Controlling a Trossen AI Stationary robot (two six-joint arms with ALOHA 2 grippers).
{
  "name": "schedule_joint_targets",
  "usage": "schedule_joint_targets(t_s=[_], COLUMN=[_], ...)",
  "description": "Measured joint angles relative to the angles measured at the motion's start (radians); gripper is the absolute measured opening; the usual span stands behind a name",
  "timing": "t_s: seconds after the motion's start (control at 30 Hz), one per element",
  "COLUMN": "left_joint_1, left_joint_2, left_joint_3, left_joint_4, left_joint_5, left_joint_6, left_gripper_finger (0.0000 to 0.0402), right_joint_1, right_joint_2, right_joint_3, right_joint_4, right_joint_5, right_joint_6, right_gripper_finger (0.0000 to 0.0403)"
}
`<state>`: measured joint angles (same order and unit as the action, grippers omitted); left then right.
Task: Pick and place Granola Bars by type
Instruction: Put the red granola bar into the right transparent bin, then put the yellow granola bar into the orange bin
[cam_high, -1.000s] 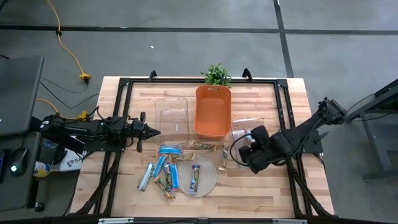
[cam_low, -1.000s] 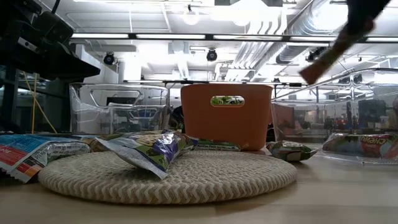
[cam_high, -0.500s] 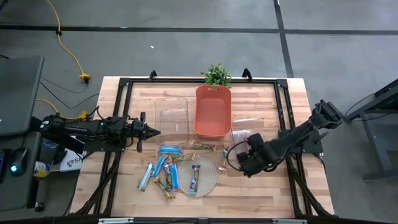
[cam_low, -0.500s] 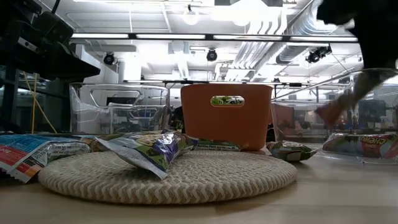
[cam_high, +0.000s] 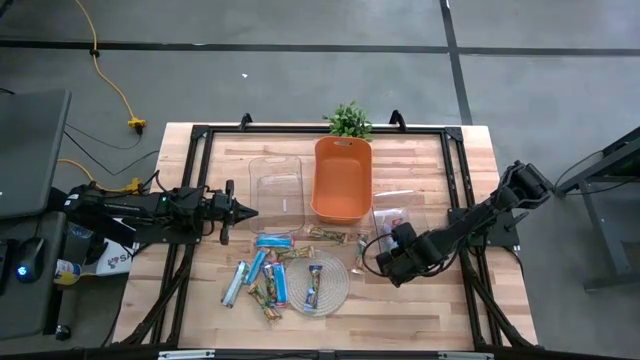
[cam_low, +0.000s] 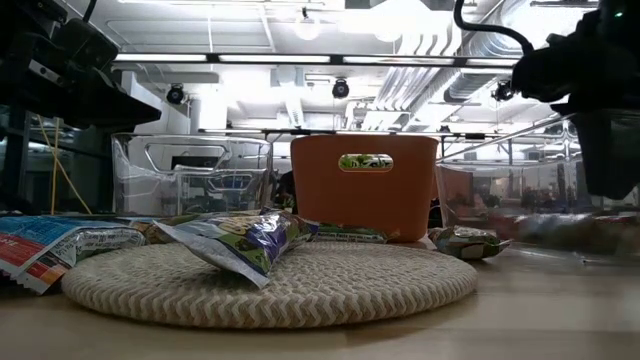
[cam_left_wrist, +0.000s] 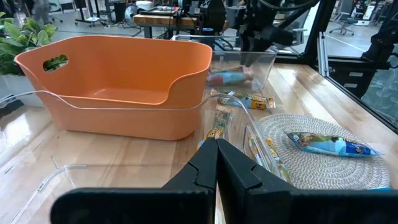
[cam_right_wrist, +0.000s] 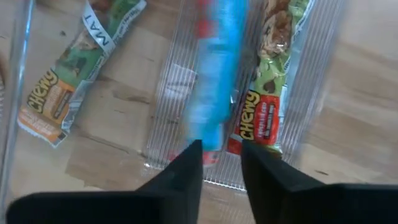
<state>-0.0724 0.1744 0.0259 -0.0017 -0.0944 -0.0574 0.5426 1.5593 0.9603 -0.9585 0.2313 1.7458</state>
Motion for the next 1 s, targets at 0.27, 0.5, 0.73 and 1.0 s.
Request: schedule_joint_targets(t_s=[0.27, 0.5, 0.73, 1.0], left_joint_1=[0.0, 0.0, 0.0, 0.0], left_joint_2=[0.0, 0.0, 0.0, 0.0], left_joint_3=[0.0, 0.0, 0.0, 0.0], left_joint_4=[0.0, 0.0, 0.0, 0.0], left_joint_5=[0.0, 0.0, 0.0, 0.0], left_joint_6=[0.0, 0.0, 0.0, 0.0], left_gripper_finger=[0.0001, 0.0001, 0.0001, 0.0001], right_joint_1=[0.0, -0.021, -0.064, -0.074], right_joint_2=[-0.004, -0.081, -0.252, -0.449], right_joint_3=[-0.001, -0.001, -0.001, -0.001], right_joint_4=[-0.003, -0.072, -0.149, -0.048], right_joint_5=[-0.001, 0.004, 0.057, 0.211], right_joint_6=[-0.021, -0.019, -0.022, -0.144], right_gripper_finger=[0.0181, 0.0196, 0.0197, 0.0197])
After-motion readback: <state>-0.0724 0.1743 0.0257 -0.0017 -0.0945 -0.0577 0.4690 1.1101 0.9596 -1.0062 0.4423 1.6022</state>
